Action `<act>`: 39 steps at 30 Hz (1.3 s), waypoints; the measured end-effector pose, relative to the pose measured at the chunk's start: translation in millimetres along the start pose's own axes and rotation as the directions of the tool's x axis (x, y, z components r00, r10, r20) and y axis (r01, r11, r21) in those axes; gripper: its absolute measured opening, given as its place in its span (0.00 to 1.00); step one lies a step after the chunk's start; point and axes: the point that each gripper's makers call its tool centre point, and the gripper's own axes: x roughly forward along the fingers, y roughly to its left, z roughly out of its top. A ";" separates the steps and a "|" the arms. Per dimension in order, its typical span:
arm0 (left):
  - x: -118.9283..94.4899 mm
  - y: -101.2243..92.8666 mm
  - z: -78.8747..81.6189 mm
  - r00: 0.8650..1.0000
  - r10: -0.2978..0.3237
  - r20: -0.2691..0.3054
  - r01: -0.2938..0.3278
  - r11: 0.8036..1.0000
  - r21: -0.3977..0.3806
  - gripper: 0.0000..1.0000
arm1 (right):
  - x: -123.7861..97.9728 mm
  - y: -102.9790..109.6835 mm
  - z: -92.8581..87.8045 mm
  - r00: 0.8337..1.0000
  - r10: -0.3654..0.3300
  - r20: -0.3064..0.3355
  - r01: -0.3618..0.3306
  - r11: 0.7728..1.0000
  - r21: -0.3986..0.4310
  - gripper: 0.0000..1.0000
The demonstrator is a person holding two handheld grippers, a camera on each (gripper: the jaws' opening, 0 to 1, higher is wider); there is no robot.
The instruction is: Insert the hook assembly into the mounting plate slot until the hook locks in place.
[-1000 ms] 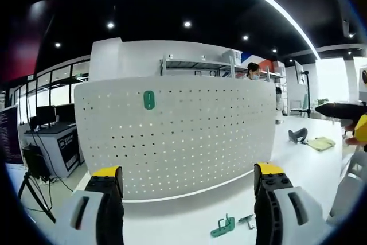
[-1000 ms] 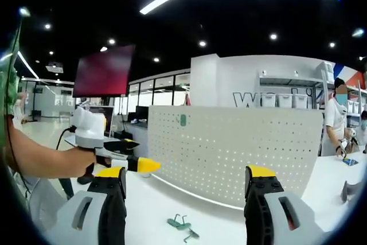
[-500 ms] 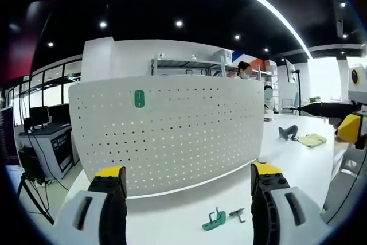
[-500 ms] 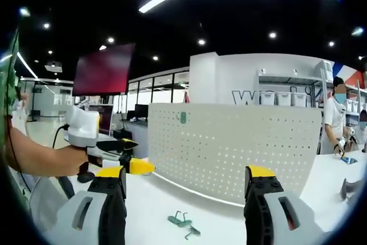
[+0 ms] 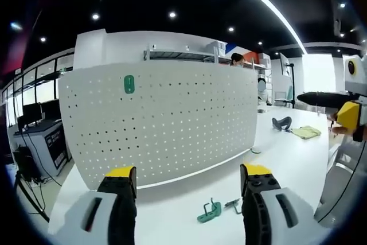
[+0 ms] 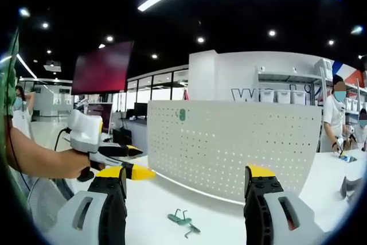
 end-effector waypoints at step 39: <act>64.6 -33.2 -126.6 0.846 -0.367 -0.387 0.395 0.919 -0.010 0.51 | 1.9 -14.9 -28.5 0.997 -0.037 -0.066 0.039 0.999 0.026 0.86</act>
